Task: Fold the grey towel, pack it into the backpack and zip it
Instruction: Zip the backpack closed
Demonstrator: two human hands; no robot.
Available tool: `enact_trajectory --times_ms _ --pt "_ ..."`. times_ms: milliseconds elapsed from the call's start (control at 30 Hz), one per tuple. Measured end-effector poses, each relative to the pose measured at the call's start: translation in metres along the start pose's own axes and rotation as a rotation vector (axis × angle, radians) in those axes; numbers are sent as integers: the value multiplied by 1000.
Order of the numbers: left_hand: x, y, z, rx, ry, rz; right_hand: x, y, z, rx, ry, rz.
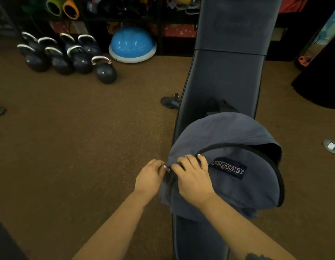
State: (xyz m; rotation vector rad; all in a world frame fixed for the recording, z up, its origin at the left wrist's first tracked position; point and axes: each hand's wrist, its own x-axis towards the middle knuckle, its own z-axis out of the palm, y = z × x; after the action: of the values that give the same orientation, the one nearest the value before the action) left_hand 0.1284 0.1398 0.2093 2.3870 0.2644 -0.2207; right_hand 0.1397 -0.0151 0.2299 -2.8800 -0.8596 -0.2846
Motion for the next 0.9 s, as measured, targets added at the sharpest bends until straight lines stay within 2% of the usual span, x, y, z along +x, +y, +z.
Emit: enact_trajectory --times_ms 267,567,767,900 --pt "3 0 -2 0 -18 -7 18 -15 13 -81 -34 119" --pt "4 -8 -6 -25 -48 7 25 -13 10 -87 33 104" --pt "-5 -5 0 -107 -104 -15 33 -24 3 -8 80 119" --pt "-8 -1 6 -89 -44 -61 28 -26 -1 20 172 109"
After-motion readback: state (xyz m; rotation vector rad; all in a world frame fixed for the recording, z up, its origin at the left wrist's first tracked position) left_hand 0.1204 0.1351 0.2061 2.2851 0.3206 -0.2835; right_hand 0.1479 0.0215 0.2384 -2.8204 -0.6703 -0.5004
